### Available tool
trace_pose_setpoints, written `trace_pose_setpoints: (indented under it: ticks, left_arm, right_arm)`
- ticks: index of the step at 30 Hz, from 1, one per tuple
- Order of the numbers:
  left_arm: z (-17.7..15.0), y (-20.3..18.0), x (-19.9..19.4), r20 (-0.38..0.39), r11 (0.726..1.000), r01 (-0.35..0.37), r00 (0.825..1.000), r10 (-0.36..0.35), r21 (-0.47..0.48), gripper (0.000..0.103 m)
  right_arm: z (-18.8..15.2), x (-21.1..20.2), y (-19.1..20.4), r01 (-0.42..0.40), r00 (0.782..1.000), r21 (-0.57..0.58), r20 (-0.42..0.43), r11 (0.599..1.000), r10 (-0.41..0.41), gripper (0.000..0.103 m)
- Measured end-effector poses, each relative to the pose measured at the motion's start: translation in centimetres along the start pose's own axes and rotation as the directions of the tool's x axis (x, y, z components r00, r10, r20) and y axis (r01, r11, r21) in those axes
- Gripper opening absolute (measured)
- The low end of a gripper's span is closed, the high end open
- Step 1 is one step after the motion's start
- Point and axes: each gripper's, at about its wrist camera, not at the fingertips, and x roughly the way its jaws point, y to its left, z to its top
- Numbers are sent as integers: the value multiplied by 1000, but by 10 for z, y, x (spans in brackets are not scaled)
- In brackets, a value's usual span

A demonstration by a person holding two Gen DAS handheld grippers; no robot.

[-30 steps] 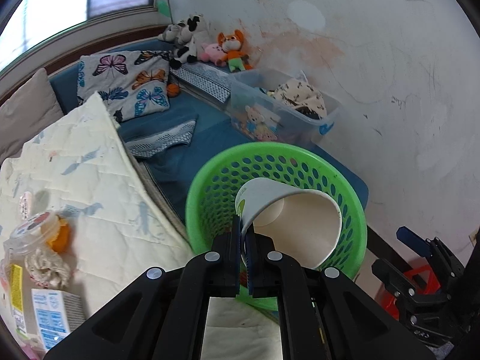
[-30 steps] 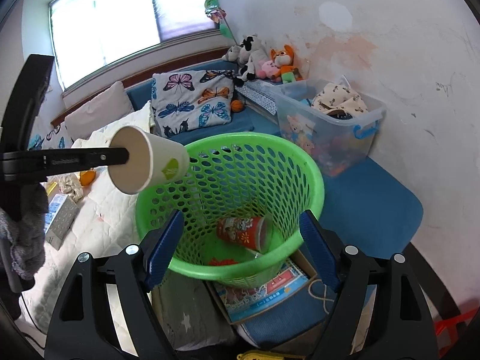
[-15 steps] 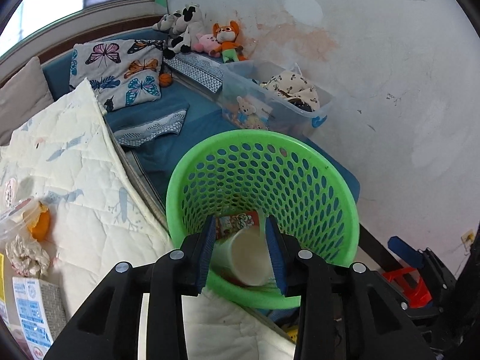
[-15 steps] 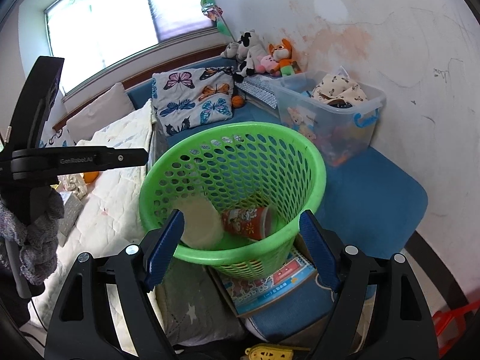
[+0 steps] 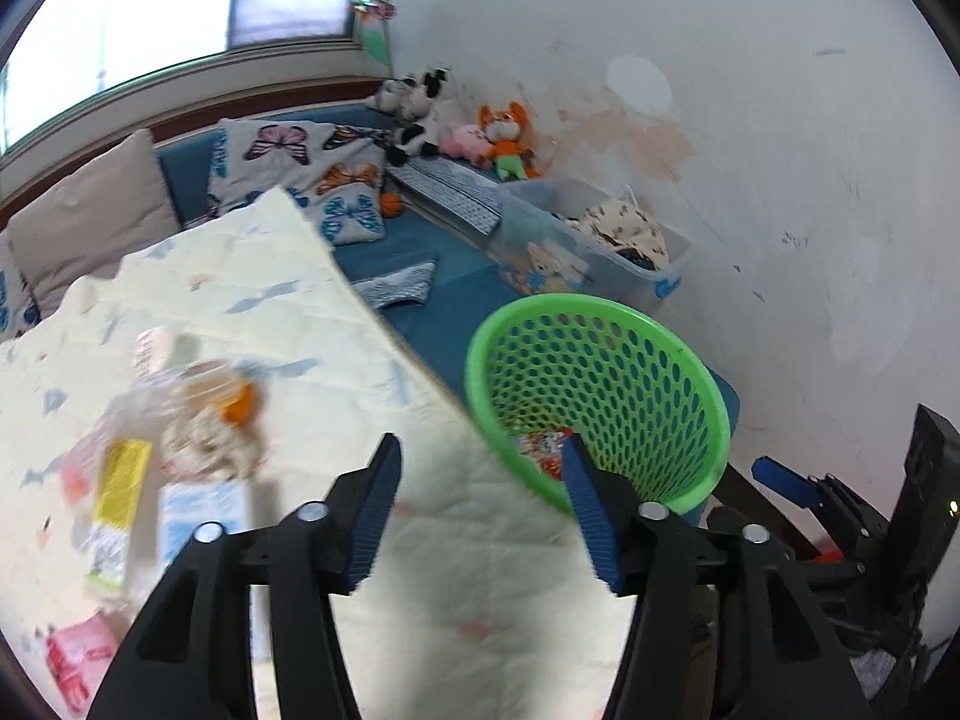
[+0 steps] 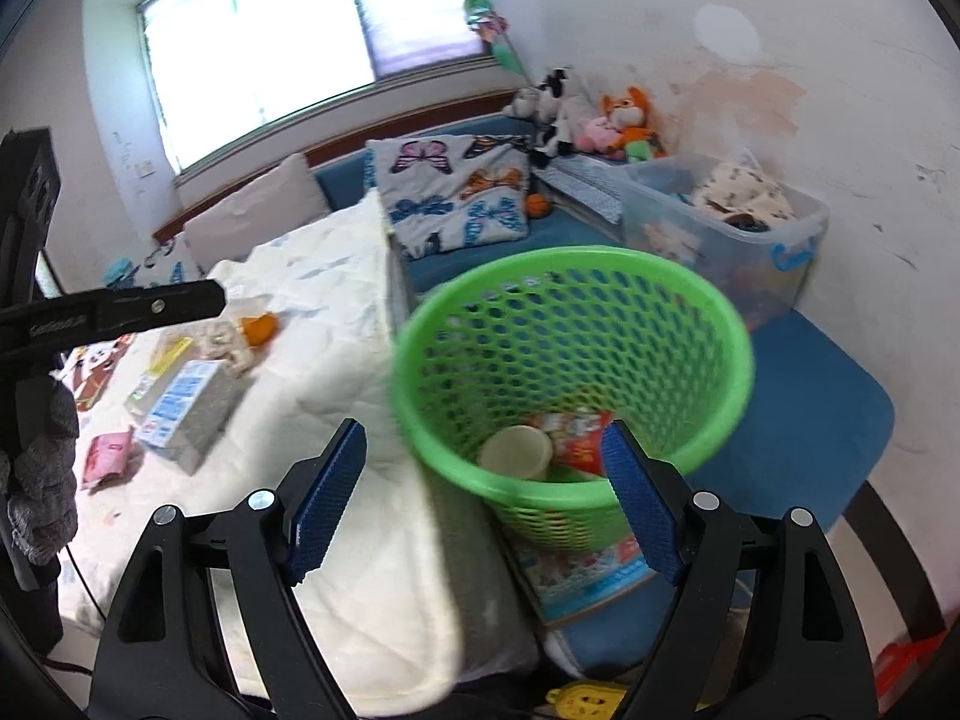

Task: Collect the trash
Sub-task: 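Move both grippers back over the remaining trash on the bed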

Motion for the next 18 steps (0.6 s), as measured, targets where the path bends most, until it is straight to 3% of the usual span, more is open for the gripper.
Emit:
trace_pose_setpoints:
  ticks: [7,14,18]
  left_arm:
    - [-33,50,-48,41,994,-109,993,110,-14,67]
    - [-66,112,-84,21,975,-213,976,215,-56,75]
    - [-88,154,-101,-2,954,-270,962,272,-130,75]
  right_arm:
    - [2,10,43,-60,998,-60,-22,996,59,83]
    - [4,29,96,-140,989,-119,-64,983,133,83]
    - [4,42,133,-187,980,-161,-94,969,174,83]
